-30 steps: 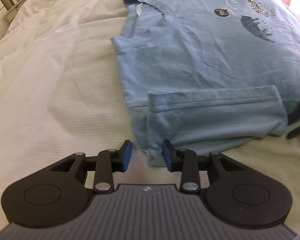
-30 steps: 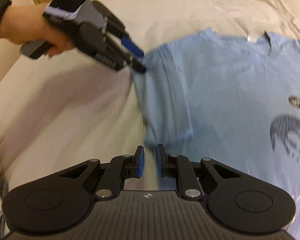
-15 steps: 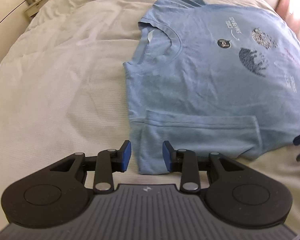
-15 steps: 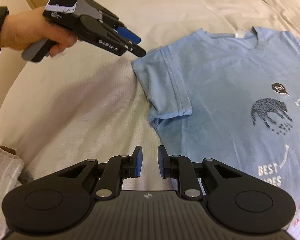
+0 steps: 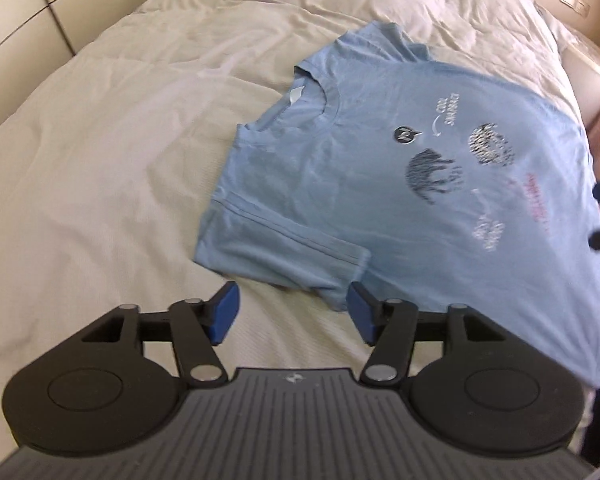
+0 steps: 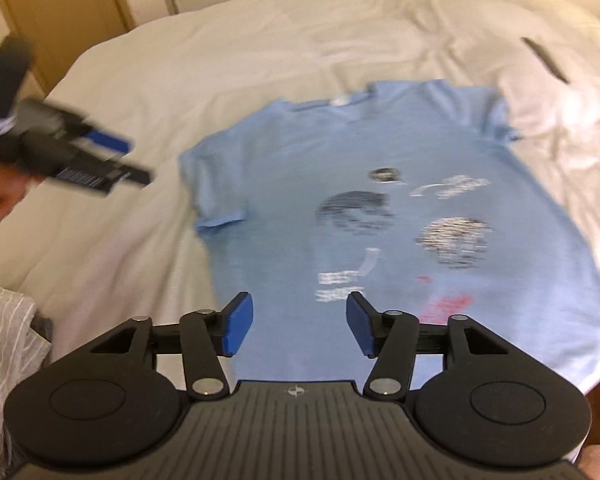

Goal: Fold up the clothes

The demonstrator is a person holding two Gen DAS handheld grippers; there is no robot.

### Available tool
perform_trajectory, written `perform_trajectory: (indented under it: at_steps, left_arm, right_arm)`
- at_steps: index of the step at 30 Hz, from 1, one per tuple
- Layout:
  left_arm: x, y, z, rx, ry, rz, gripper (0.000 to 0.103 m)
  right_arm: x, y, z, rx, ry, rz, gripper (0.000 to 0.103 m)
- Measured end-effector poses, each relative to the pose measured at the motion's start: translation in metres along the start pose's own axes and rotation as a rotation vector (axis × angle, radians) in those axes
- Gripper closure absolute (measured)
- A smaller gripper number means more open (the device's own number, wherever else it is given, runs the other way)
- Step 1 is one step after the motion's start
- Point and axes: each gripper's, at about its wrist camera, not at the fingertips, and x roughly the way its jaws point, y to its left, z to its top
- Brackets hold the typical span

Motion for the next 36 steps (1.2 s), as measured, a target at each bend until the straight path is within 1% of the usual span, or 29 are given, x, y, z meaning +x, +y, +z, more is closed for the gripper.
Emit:
perform_trajectory:
  at_steps: [1,2,3,4,5,6,7,8,10,12,14,16,19,22,26,27,28,30,32,36]
  left_arm:
    - [-0.008,-0.01,0.002,-0.024,-0.003,0.011,0.031]
    - [-0.015,-0.02,0.005,-0.052,-0.007,0.021,0.03]
    - [-0.021,-0.03,0.008,-0.081,-0.007,0.027,0.026]
    - [-0.025,-0.04,0.013,-0.11,-0.004,0.031,0.021]
    - [-0.028,-0.052,0.018,-0.136,0.001,0.036,0.017]
    - [-0.03,-0.064,0.025,-0.159,0.006,0.042,0.01]
    - [-0.032,-0.078,0.031,-0.176,0.013,0.052,0.007]
    - [-0.033,-0.093,0.037,-0.188,0.02,0.067,0.006]
    - [-0.033,-0.123,0.051,-0.216,0.033,0.095,0.002]
    - [-0.029,-0.154,0.066,-0.256,0.046,0.115,0.002]
    - [-0.022,-0.182,0.084,-0.295,0.06,0.103,0.002]
    - [-0.017,-0.208,0.104,-0.305,0.07,0.086,0.002]
    - [-0.013,-0.238,0.134,-0.281,0.063,0.066,0.002]
    - [-0.006,-0.255,0.158,-0.25,0.043,0.048,0.002]
    - [0.015,-0.273,0.186,-0.146,-0.027,0.044,0.002]
    - [0.023,-0.279,0.193,-0.112,-0.043,0.048,0.002]
    - [0.031,-0.285,0.202,-0.072,-0.044,0.052,0.007]
    - [0.043,-0.295,0.223,0.001,-0.048,0.06,0.01]
    - [0.049,-0.305,0.245,0.039,-0.077,0.07,0.01]
    - [0.073,-0.317,0.287,0.088,-0.086,0.112,0.011]
  right_arm:
    - [-0.005,-0.011,0.0,0.002,-0.003,-0.005,0.046]
    - [-0.01,-0.022,0.001,0.001,-0.007,-0.01,0.043]
    - [-0.015,-0.034,0.001,0.001,-0.01,-0.015,0.041]
    - [-0.021,-0.047,0.002,0.005,-0.016,-0.016,0.039]
    - [-0.028,-0.062,0.002,0.009,-0.023,-0.015,0.038]
    - [-0.033,-0.077,0.003,0.012,-0.031,-0.009,0.038]
    - [-0.037,-0.093,0.004,0.012,-0.038,0.0,0.036]
    - [-0.041,-0.108,0.005,0.005,-0.045,0.01,0.034]
    - [-0.048,-0.139,0.008,-0.028,-0.055,0.035,0.034]
    - [-0.054,-0.173,0.01,-0.081,-0.06,0.055,0.034]
    - [-0.063,-0.205,0.011,-0.123,-0.076,0.044,0.034]
    - [-0.073,-0.24,0.018,-0.141,-0.087,0.023,0.034]
    - [-0.081,-0.284,0.027,-0.132,-0.094,-0.003,0.033]
    - [-0.086,-0.314,0.039,-0.117,-0.103,-0.035,0.034]
    - [-0.094,-0.34,0.056,-0.063,-0.124,-0.066,0.033]
    - [-0.097,-0.346,0.061,-0.046,-0.134,-0.079,0.034]
    - [-0.099,-0.352,0.065,-0.024,-0.147,-0.085,0.033]
    - [-0.1,-0.366,0.074,0.012,-0.148,-0.081,0.033]
    - [-0.096,-0.381,0.087,0.022,-0.138,-0.074,0.033]
    - [-0.082,-0.41,0.121,-0.009,-0.141,-0.056,0.033]
